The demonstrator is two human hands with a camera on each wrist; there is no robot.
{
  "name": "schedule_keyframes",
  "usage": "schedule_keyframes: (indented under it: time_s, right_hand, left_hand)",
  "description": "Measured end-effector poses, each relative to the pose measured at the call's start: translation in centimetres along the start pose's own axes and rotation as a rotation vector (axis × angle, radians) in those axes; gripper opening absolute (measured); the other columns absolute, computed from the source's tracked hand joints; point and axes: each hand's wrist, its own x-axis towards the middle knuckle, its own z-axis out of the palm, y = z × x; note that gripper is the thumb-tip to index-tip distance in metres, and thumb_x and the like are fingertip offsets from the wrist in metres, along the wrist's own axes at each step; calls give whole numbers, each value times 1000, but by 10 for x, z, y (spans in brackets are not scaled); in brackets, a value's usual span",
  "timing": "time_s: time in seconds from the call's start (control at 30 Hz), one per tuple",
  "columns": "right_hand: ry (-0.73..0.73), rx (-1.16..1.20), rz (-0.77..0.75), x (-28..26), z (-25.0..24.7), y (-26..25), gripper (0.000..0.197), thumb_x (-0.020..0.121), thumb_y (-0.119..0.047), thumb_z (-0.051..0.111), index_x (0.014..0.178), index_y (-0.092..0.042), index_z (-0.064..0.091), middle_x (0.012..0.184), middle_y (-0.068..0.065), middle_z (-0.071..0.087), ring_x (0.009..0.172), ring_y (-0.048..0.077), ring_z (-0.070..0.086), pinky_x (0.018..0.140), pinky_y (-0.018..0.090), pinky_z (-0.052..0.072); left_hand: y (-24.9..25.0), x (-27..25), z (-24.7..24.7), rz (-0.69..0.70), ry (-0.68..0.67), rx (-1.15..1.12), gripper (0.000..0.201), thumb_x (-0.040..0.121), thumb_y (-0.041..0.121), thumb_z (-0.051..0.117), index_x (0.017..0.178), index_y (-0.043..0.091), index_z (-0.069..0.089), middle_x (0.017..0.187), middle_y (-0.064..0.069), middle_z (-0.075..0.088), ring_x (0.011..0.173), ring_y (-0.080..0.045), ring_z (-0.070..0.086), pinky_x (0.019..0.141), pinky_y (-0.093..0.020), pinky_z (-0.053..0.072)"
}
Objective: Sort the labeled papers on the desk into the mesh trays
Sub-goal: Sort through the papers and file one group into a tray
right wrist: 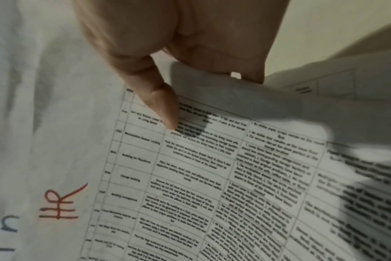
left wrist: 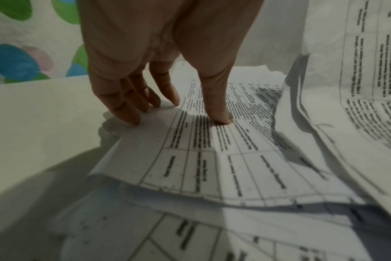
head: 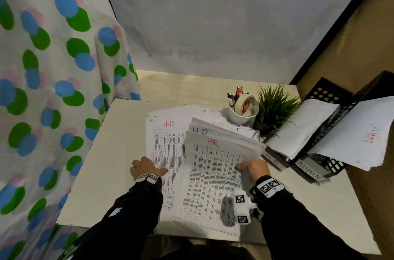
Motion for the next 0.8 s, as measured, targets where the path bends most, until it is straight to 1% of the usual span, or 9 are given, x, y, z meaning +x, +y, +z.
schedule_keyframes:
  time_s: [0.17, 0.3, 0.37, 0.43, 0.47, 0.53, 0.63, 0.7, 0.8]
  right_hand:
    - [-4, -29, 6, 5, -6, 11, 15, 60, 17, 68, 61, 3, 66, 74, 17, 65, 83, 35, 62, 84, 43, 50]
    - [2, -10, -1, 2, -9, 13, 17, 60, 19, 66, 62, 3, 65, 80, 21, 66, 83, 35, 61, 85, 45, 50]
    - [-4, -6, -8, 0, -10, 13, 17, 61, 19, 65, 67, 4, 65, 84, 22, 66, 82, 34, 61, 81, 41, 50]
    - [-9, 0, -12, 0, -11, 16, 19, 58, 19, 66, 69, 4, 66, 87, 23, 67, 87, 37, 63, 87, 44, 51]
    - [-13, -1, -10, 0, -11, 16, 20, 56, 19, 66, 68, 3, 66, 87, 23, 67, 89, 38, 63, 89, 47, 51]
    - [-19, 0, -11, 2, -10, 18, 21, 56, 21, 64, 59, 1, 66, 77, 19, 67, 84, 36, 61, 85, 46, 50]
    - [-41, 32, -5, 5, -8, 19, 33, 55, 24, 61, 41, -5, 66, 51, 8, 64, 77, 32, 57, 79, 42, 47]
    - [-73, 47, -2, 6, -6, 20, 35, 56, 25, 61, 40, -6, 68, 45, 3, 64, 77, 32, 57, 81, 44, 46]
    - [-135, 27, -13, 2, 0, 17, 35, 59, 26, 57, 45, -3, 70, 47, 5, 66, 71, 34, 59, 80, 45, 48]
  left_hand:
    - [2, -4, 1, -7, 78, -3, 94, 58, 51, 81, 125, 3, 36, 127, -18, 41, 117, -31, 45, 101, -38, 36]
    - [-5, 0, -4, -23, 55, -275, 97, 57, 32, 87, 130, 5, 29, 128, -19, 44, 120, -38, 45, 98, -47, 40]
    - [-12, 3, -6, 18, 43, -358, 67, 66, 27, 80, 118, 8, 42, 115, -16, 57, 105, -35, 56, 89, -44, 47]
    - [-19, 1, -10, 87, 86, -391, 23, 76, 22, 70, 85, 11, 52, 85, -10, 61, 76, -27, 57, 69, -31, 45]
    - [-22, 1, -11, 112, 118, -391, 21, 80, 19, 65, 71, 12, 48, 71, -6, 56, 67, -24, 51, 60, -28, 38]
    - [-29, -2, -16, 156, 177, -374, 24, 84, 18, 59, 63, 13, 49, 58, -3, 48, 60, -22, 46, 55, -26, 34]
    - [-40, -5, -23, 223, 235, -442, 23, 91, 19, 53, 86, 6, 72, 75, -15, 69, 66, -25, 56, 62, -30, 46]
    - [-47, -10, -30, 273, 278, -611, 26, 94, 15, 49, 110, 7, 69, 93, -15, 71, 80, -28, 62, 72, -29, 48]
    - [-48, -22, -39, 339, 300, -757, 23, 92, 2, 45, 99, 1, 67, 85, -13, 66, 86, -36, 62, 65, -27, 41]
